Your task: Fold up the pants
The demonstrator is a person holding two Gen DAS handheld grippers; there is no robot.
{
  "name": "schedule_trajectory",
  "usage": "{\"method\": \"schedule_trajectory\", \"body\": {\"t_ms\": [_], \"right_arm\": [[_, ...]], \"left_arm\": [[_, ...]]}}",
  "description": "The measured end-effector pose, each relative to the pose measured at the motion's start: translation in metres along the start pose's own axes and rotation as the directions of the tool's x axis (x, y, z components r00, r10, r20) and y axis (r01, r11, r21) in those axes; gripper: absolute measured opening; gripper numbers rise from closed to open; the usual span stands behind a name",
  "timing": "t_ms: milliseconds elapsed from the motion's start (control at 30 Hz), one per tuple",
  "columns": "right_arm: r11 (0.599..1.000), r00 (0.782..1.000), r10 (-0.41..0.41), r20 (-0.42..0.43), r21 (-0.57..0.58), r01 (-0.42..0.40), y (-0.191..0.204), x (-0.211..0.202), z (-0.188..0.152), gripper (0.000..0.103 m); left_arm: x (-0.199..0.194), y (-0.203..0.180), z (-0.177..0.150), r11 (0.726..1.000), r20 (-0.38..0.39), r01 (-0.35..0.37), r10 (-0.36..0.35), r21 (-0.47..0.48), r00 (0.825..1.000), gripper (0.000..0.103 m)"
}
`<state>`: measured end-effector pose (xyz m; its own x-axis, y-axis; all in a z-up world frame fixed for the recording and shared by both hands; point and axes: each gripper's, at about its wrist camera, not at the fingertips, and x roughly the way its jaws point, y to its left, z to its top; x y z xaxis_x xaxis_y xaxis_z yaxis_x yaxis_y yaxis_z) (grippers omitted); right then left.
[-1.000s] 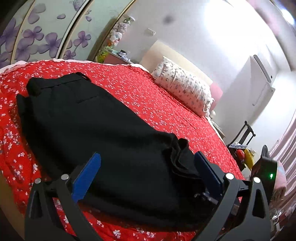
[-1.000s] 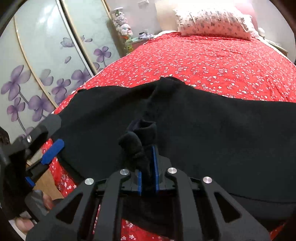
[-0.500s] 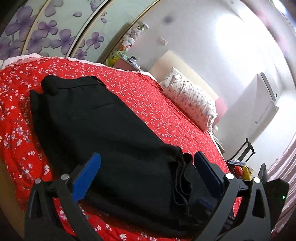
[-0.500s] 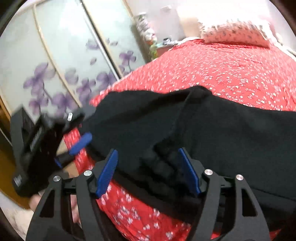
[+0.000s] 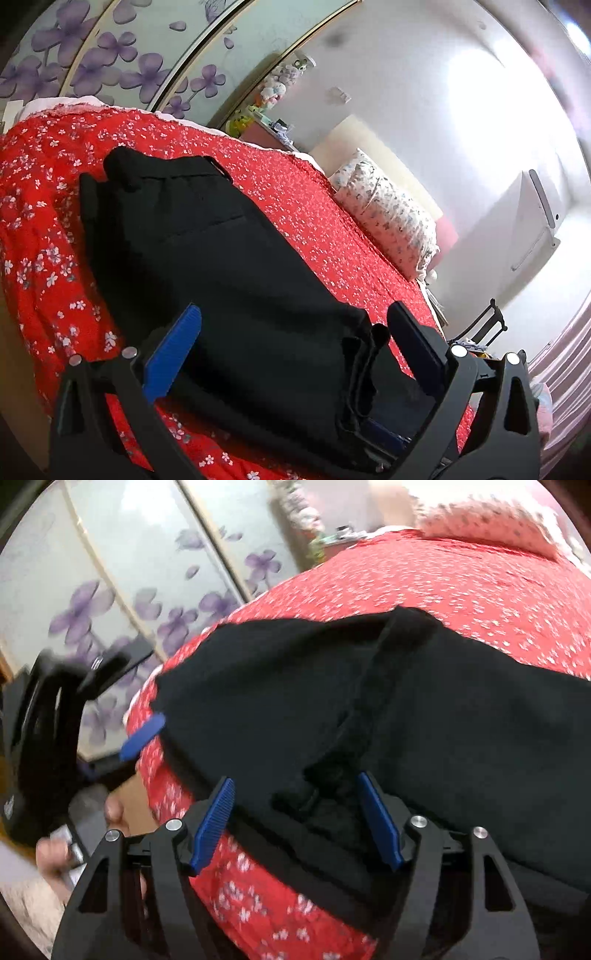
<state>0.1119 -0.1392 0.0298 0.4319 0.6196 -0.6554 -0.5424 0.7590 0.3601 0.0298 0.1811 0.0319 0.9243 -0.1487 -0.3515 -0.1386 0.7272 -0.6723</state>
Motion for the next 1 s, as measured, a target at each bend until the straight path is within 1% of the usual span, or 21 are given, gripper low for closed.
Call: {"method": "schedule_trajectory", "body": {"t_ms": [100, 167, 233, 267, 300, 333, 400, 433, 500, 567, 600, 667, 700, 800, 900, 967, 1000], "right_arm": [[0.997, 0.998, 0.062, 0.003, 0.054, -0.062, -0.008, -0.007, -0.002, 0.071], [0.996, 0.998, 0.067, 0.009, 0.057, -0.068, -0.008, -0.016, -0.007, 0.071], [0.997, 0.997, 0.066, 0.042, 0.048, -0.068, -0.008, -0.029, -0.014, 0.071], [0.998, 0.996, 0.053, 0.074, 0.032, -0.056, -0.009, -0.041, -0.023, 0.075], [0.999, 0.993, 0.041, 0.106, 0.022, -0.044, -0.01, -0.051, -0.03, 0.081], [0.999, 0.991, 0.034, 0.13, 0.022, -0.037, -0.012, -0.057, -0.035, 0.084], [0.997, 0.981, 0.037, 0.19, 0.053, -0.048, -0.029, -0.075, -0.048, 0.085], [0.993, 0.976, 0.047, 0.212, 0.093, -0.068, -0.041, -0.082, -0.055, 0.085], [0.981, 0.968, 0.074, 0.239, 0.155, -0.113, -0.056, -0.086, -0.056, 0.085], [0.967, 0.958, 0.107, 0.266, 0.195, -0.162, -0.065, -0.089, -0.056, 0.085], [0.967, 0.955, 0.112, 0.273, 0.193, -0.168, -0.065, -0.09, -0.056, 0.085], [0.971, 0.955, 0.106, 0.276, 0.178, -0.159, -0.062, -0.091, -0.056, 0.085], [0.972, 0.955, 0.109, 0.275, 0.173, -0.161, -0.062, -0.091, -0.057, 0.085], [0.972, 0.955, 0.13, 0.267, 0.156, -0.176, -0.057, -0.089, -0.056, 0.085], [0.976, 0.959, 0.129, 0.253, 0.139, -0.168, -0.052, -0.086, -0.054, 0.085], [0.975, 0.96, 0.133, 0.248, 0.142, -0.172, -0.053, -0.083, -0.054, 0.085], [0.974, 0.96, 0.135, 0.245, 0.145, -0.174, -0.053, -0.082, -0.053, 0.085]], "left_arm": [[0.002, 0.001, 0.001, 1.0, -0.014, 0.001, -0.001, -0.009, 1.0, 0.101], [0.004, 0.004, 0.001, 1.0, -0.037, 0.015, -0.015, -0.014, 0.999, 0.101], [0.004, 0.004, 0.003, 1.0, -0.056, 0.028, -0.028, -0.005, 0.998, 0.101], [0.003, 0.005, 0.005, 0.999, -0.076, 0.04, -0.04, -0.002, 0.996, 0.101], [0.0, 0.007, 0.008, 0.999, -0.11, 0.046, -0.046, -0.001, 0.993, 0.101], [-0.002, 0.011, 0.011, 0.999, -0.132, 0.044, -0.045, -0.005, 0.99, 0.101], [-0.01, 0.023, 0.02, 0.998, -0.17, 0.049, -0.055, -0.036, 0.984, 0.101], [-0.013, 0.031, 0.026, 0.997, -0.188, 0.054, -0.065, -0.061, 0.98, 0.101], [-0.017, 0.051, 0.037, 0.991, -0.237, 0.054, -0.081, -0.119, 0.968, 0.101], [-0.016, 0.068, 0.046, 0.986, -0.266, 0.028, -0.072, -0.166, 0.961, 0.101], [-0.015, 0.078, 0.051, 0.98, -0.277, 0.011, -0.066, -0.197, 0.959, 0.101], [-0.014, 0.094, 0.06, 0.964, -0.28, -0.007, -0.07, -0.264, 0.957, 0.101], [-0.014, 0.103, 0.067, 0.951, -0.272, 0.0, -0.089, -0.311, 0.958, 0.101], [-0.012, 0.113, 0.084, 0.931, -0.252, 0.019, -0.118, -0.365, 0.96, 0.1], [-0.012, 0.109, 0.098, 0.93, -0.228, 0.056, -0.147, -0.363, 0.963, 0.099], [-0.007, 0.106, 0.105, 0.935, -0.232, 0.06, -0.149, -0.349, 0.961, 0.099], [-0.003, 0.106, 0.107, 0.936, -0.24, 0.052, -0.142, -0.349, 0.96, 0.098]]}}
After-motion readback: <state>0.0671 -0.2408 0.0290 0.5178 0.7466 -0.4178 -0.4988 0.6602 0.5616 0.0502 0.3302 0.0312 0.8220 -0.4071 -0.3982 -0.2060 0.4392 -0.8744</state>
